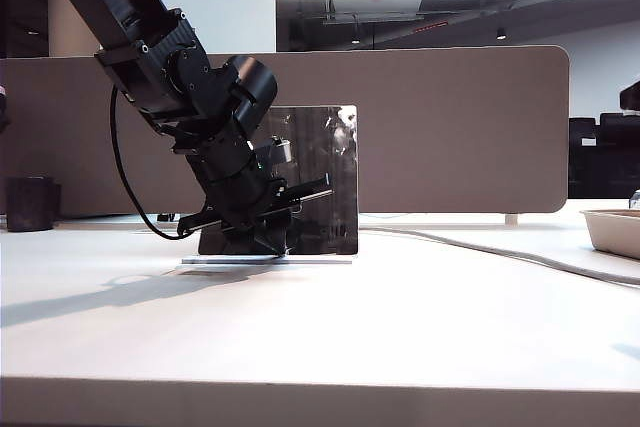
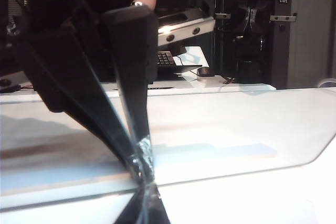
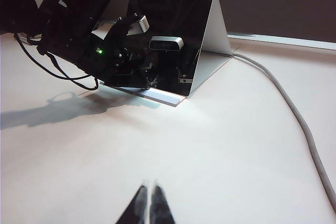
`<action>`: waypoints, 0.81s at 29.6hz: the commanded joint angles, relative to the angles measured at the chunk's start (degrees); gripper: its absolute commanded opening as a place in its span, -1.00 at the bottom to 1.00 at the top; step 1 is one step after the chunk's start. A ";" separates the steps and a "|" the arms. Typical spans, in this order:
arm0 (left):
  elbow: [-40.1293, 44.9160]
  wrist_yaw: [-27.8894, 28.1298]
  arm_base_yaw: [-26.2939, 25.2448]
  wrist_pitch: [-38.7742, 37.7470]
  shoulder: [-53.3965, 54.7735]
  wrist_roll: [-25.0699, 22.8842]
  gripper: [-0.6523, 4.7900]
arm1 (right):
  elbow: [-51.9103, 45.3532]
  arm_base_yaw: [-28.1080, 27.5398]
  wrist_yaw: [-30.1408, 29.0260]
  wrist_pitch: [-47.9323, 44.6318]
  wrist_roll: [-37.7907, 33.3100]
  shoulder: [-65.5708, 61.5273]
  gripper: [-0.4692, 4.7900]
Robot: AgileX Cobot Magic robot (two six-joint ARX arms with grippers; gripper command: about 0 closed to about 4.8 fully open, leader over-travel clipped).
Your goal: Push the base of the mirror on the table to move it forward for a short distance.
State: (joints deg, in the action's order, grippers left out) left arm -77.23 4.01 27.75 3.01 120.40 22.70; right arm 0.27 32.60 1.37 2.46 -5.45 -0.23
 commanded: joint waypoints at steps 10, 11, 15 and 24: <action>0.13 -0.42 -0.33 -5.79 0.31 -0.20 -0.75 | 0.04 0.00 0.02 -0.96 0.11 0.00 -0.74; 0.13 -0.42 -0.31 -7.02 0.00 -0.17 -0.75 | 0.04 0.00 0.02 -0.96 0.11 0.00 -0.74; 0.15 -0.15 -0.28 -11.52 -1.77 -0.20 -0.75 | 0.04 0.00 0.02 -0.96 0.11 0.00 -0.74; 0.15 1.55 -0.28 -14.71 -7.32 -2.27 -0.75 | 0.04 0.00 0.02 -0.96 0.11 0.00 -0.74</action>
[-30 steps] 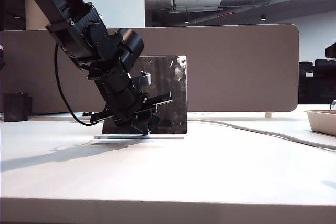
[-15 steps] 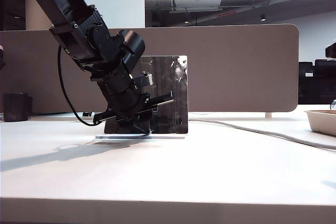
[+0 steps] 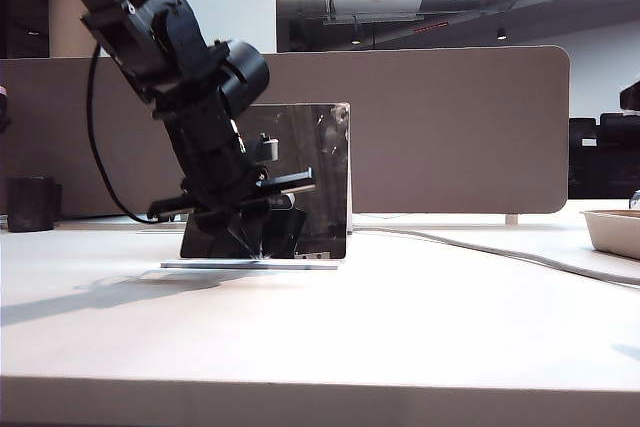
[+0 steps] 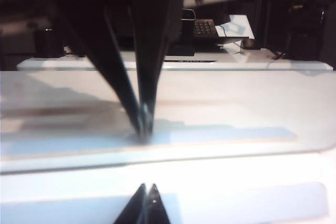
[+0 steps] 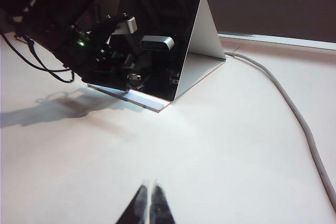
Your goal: Push the base of the mirror on the table to move it forward for a short distance.
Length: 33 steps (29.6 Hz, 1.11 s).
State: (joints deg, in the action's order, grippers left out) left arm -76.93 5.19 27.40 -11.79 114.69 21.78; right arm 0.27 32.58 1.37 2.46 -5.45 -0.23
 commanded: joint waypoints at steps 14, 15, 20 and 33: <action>-0.17 1.68 2.21 -13.03 -7.82 -2.08 -0.75 | 0.04 0.02 0.02 -0.96 0.11 0.00 -0.74; -0.15 1.66 2.62 -14.49 -8.52 -2.05 -0.75 | 0.04 0.02 0.02 -0.96 0.11 0.00 -0.74; -0.13 1.66 4.13 -19.69 -12.11 -1.86 -0.75 | 0.04 0.02 0.02 -0.96 0.11 0.00 -0.74; 2.71 7.67 8.26 -33.29 -28.72 -1.11 -0.75 | 0.04 0.02 0.02 -0.96 0.11 0.00 -0.74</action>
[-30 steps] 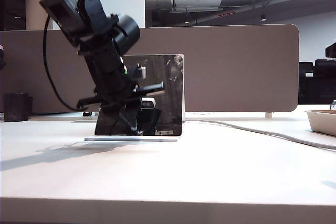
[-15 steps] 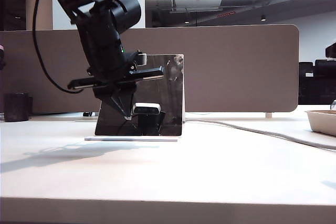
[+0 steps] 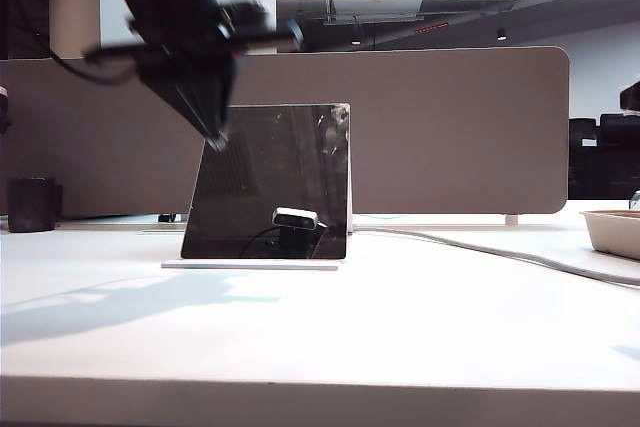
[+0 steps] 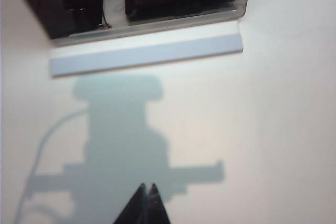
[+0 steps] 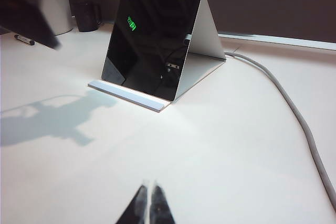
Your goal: Push the base of the mirror on the table to move it forward for a short distance.
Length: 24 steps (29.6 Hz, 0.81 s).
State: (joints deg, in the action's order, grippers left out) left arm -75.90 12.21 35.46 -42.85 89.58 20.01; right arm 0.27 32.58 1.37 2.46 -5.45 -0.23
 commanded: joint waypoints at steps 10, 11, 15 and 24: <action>16.76 0.55 -0.96 -0.81 -23.28 5.64 -0.75 | 0.04 0.02 0.02 -0.96 0.11 0.00 -0.74; 18.10 0.55 -1.64 -0.63 -25.00 6.14 -0.75 | 0.04 0.02 0.02 -0.96 0.11 0.00 -0.74; 23.54 0.44 -6.40 -0.26 -33.00 8.59 -0.75 | 0.04 0.02 0.02 -0.96 0.11 0.00 -0.74; 32.57 0.39 -19.54 2.91 -49.86 3.69 -0.75 | 0.04 0.02 0.02 -0.96 0.11 0.00 -0.74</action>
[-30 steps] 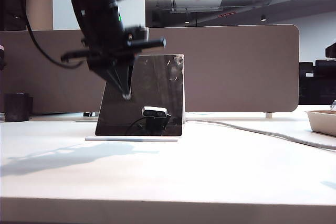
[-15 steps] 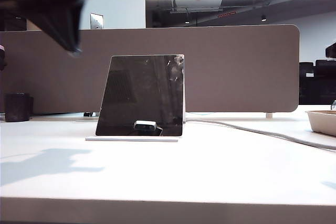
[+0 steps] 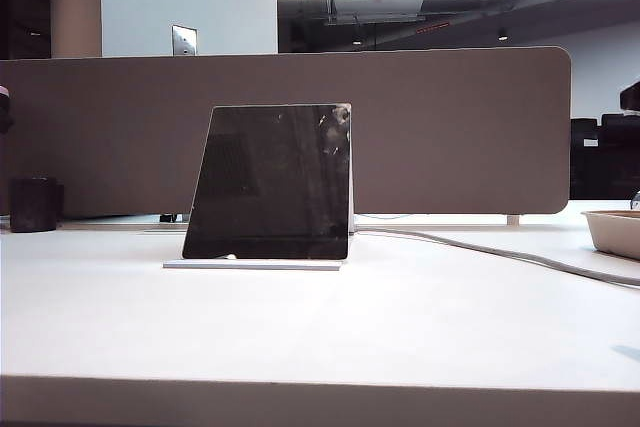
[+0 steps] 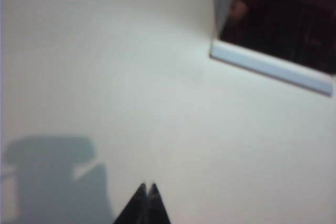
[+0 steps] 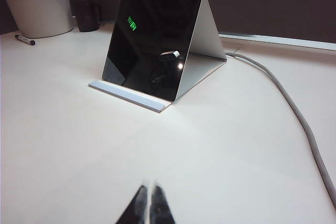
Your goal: Push the base of the mirror on the table to move it forward for a short distance.
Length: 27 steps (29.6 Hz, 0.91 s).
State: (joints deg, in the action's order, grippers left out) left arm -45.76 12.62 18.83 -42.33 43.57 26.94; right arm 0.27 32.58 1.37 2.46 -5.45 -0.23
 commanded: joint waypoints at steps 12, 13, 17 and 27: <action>15.69 -6.91 -19.10 15.41 -21.42 -14.08 -0.75 | 0.04 0.02 0.02 -0.96 0.11 0.00 -0.74; 17.42 -8.24 -20.33 17.68 -22.82 -15.28 -0.75 | 0.04 0.02 0.02 -0.96 0.11 0.00 -0.74; 23.89 -10.10 -23.47 25.99 -27.71 -18.60 -0.75 | 0.04 0.02 0.02 -0.96 0.11 0.00 -0.74; 38.77 -10.49 -23.32 43.04 -35.82 -19.26 -0.75 | 0.04 0.02 0.02 -0.96 0.11 0.00 -0.74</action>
State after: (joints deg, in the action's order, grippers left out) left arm -7.70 2.48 -4.95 -2.02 8.19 8.16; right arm 0.27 32.58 1.37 2.46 -5.45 -0.21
